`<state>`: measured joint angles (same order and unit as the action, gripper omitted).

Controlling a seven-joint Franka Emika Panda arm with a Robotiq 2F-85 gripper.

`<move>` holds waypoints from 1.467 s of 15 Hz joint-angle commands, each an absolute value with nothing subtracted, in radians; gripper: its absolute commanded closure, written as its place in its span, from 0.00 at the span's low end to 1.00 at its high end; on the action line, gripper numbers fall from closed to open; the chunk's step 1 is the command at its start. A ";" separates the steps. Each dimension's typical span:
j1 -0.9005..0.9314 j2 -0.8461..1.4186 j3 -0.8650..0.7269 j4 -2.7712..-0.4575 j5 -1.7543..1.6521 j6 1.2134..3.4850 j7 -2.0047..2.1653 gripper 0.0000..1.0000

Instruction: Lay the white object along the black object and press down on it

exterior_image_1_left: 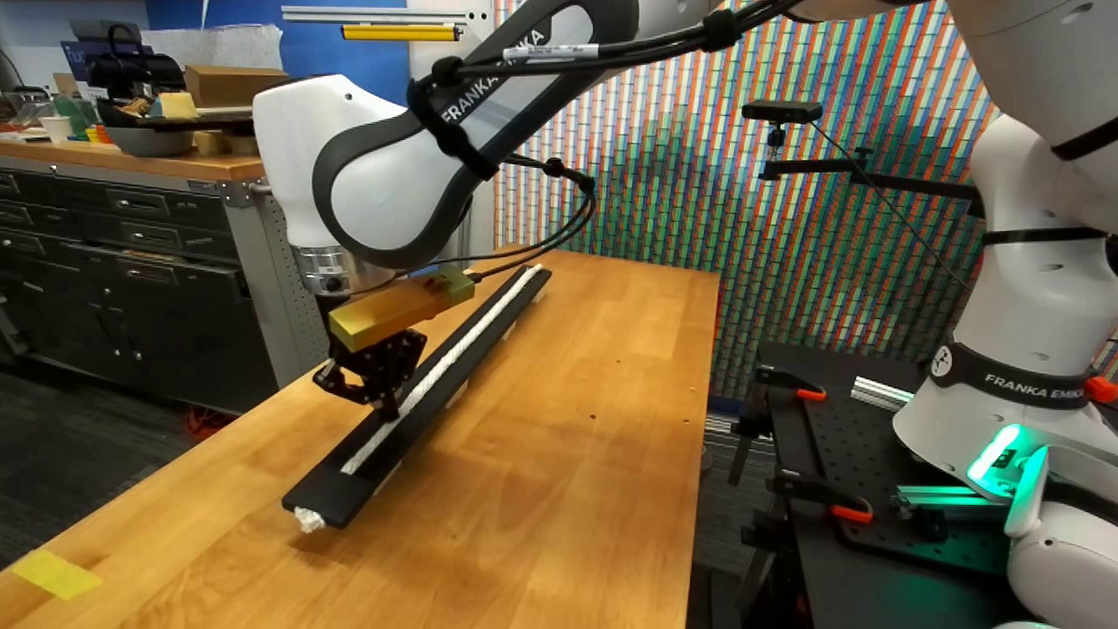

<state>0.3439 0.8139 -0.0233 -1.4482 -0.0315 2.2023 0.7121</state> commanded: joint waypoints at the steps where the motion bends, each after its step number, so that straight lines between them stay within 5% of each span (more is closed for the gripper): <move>1: 0.312 0.820 0.001 -1.473 -0.007 2.231 0.673 1.00; 22: 0.301 0.665 0.012 -1.581 0.019 2.280 0.666 1.00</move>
<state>0.3201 0.6724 0.0037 -1.5639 0.0082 2.2590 0.6843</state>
